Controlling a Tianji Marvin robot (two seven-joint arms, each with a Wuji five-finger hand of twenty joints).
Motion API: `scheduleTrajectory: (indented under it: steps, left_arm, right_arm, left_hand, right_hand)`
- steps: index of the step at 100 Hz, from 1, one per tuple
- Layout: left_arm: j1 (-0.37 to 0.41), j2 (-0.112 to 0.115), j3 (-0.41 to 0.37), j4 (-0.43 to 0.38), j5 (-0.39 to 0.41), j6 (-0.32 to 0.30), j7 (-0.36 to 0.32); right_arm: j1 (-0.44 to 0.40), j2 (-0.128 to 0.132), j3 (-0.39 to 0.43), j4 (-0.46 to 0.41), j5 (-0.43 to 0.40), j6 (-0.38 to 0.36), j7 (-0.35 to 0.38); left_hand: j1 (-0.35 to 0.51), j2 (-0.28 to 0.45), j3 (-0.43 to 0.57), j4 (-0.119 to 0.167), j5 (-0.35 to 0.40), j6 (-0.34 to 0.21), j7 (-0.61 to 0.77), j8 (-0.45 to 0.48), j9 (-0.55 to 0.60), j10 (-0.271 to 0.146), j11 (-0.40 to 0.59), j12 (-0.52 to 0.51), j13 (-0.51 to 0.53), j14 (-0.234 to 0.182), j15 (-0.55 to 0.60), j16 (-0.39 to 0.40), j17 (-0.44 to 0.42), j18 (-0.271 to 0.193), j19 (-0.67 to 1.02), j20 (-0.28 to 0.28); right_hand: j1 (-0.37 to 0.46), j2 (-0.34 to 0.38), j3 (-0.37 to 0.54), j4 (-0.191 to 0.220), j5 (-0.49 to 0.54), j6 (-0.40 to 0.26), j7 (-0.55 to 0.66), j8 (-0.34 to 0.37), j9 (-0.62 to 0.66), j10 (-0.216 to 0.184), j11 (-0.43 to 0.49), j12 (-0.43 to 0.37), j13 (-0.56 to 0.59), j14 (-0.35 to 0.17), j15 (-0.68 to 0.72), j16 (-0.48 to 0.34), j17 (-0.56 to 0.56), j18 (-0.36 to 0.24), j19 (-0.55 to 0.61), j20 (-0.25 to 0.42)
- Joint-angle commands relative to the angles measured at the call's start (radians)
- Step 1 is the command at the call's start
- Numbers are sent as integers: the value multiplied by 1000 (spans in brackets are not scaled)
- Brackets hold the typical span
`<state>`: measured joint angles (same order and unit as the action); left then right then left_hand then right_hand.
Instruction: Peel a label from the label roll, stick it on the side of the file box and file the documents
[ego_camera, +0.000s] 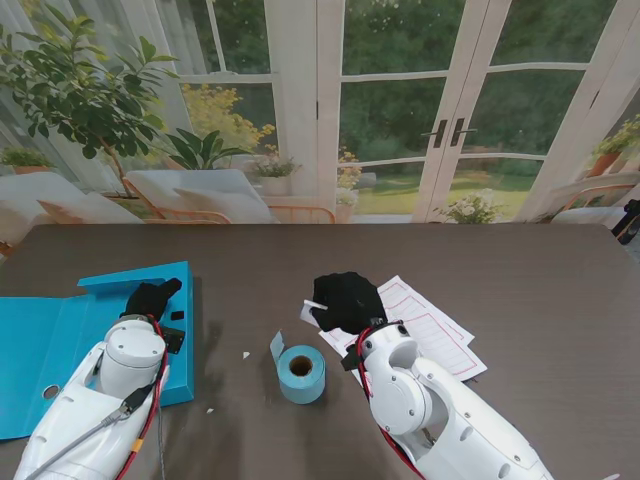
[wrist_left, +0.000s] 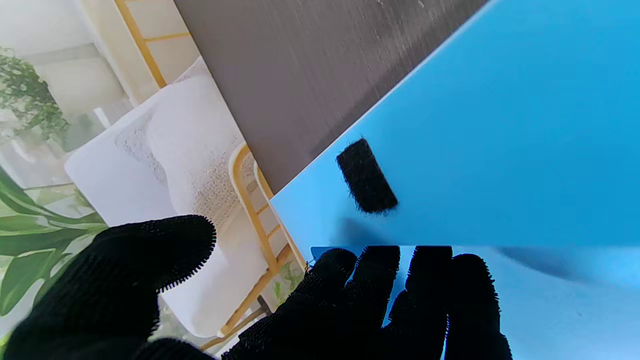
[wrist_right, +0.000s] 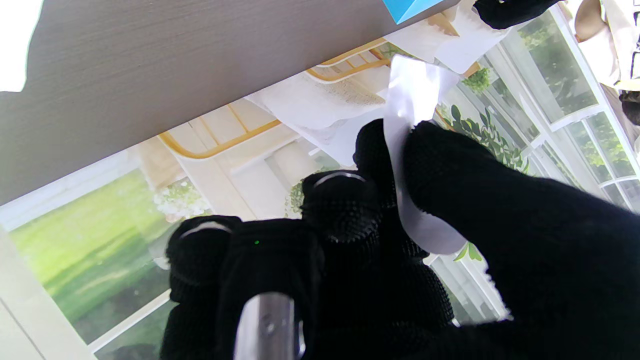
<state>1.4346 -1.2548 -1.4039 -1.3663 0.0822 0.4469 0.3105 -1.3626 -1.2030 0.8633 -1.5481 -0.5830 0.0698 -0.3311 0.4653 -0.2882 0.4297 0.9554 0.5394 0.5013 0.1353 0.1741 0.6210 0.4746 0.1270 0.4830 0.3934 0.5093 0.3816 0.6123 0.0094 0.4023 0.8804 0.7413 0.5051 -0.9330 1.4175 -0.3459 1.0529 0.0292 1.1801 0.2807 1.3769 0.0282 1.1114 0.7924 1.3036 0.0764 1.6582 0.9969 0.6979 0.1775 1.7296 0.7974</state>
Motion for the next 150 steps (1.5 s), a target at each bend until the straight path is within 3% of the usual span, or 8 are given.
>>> scheduleTrajectory:
  steps: [1, 10, 31, 65, 80, 85, 103, 150]
  left_arm:
    - [-10, -14, 11, 14, 7, 12, -7]
    - [-18, -18, 18, 24, 2, 36, -6]
    - [-40, -27, 36, 59, -3, 65, 7]
    - [-89, -50, 45, 122, -68, 86, 25]
    - [-106, -60, 51, 145, -85, 104, 40]
    - [-110, -62, 53, 151, -86, 111, 40]
    - [-122, -67, 66, 177, -95, 102, 48]
    - [-4, -25, 52, -26, -193, 81, -94]
  right_arm:
    - [-8, -4, 0, 4, 4, -6, 11]
    - [-8, -4, 2, 7, 6, -10, 10]
    - [-7, -5, 3, 9, 9, -14, 10]
    - [-7, -5, 6, 8, 17, -21, 13]
    - [-10, -5, 9, 7, 22, -23, 13]
    - [-10, -6, 9, 7, 24, -24, 12]
    - [-12, -6, 10, 6, 28, -27, 13]
    - [-5, -7, 15, 6, 34, -11, 18]
  left_hand:
    - [-41, 9, -5, -33, 22, 33, 9, 11, 28, 12, 5, 16, 16, 37, 32, 15, 9, -12, 47, 4]
    - [-22, -6, 7, -23, 33, 39, 19, 18, 41, 18, 12, 27, 27, 51, 55, 17, 16, 2, 75, -2]
    - [71, -60, 47, 81, 82, 34, 109, 70, 130, 18, 60, 175, 66, 80, 132, 43, 37, 41, 176, -11]
    - [88, -84, 59, 106, 125, 3, 393, 169, 260, -17, 214, 407, 193, 119, 276, 105, 118, 107, 350, 23]
    - [169, -144, 158, 242, 148, -23, 648, 275, 319, -57, 424, 481, 309, 121, 400, 154, 228, 162, 400, 60]
    - [179, -180, 240, 290, 140, -38, 768, 258, 357, -74, 460, 636, 349, 118, 440, 165, 265, 176, 413, 80]
    - [189, -207, 519, 328, 182, -82, 1081, 242, 541, -134, 513, 775, 507, 100, 575, 196, 413, 233, 479, 114]
    - [211, -208, 601, 380, 235, -68, 1110, 385, 628, -147, 600, 839, 632, 89, 750, 245, 564, 291, 568, 168]
  right_hand:
    - [24, -15, 153, 1, 5, 6, 23, 23, 75, 30, 16, -7, 8, -64, 48, 9, 459, 6, 75, 21]
    - [25, -15, 153, 0, 3, 6, 23, 24, 75, 30, 15, -7, 8, -64, 48, 9, 459, 7, 75, 21]
    - [26, -13, 153, -1, 2, 6, 23, 25, 75, 31, 13, -7, 8, -56, 44, 7, 458, 10, 72, 20]
    - [28, -11, 153, -4, -1, 5, 23, 25, 75, 31, 6, -8, 8, -56, 41, 4, 457, 16, 66, 19]
    - [28, -9, 153, -5, -4, 6, 23, 26, 75, 32, 4, -8, 8, -57, 40, 4, 456, 18, 64, 18]
    - [29, -9, 153, -6, -4, 6, 23, 26, 75, 33, 4, -7, 8, -54, 40, 4, 456, 19, 64, 18]
    - [29, -6, 153, -8, -7, 6, 24, 26, 74, 33, 2, -7, 8, -54, 40, 3, 456, 21, 61, 17]
    - [33, -3, 153, -12, -12, 6, 25, 26, 74, 36, -6, -7, 7, -50, 37, 1, 454, 29, 53, 15]
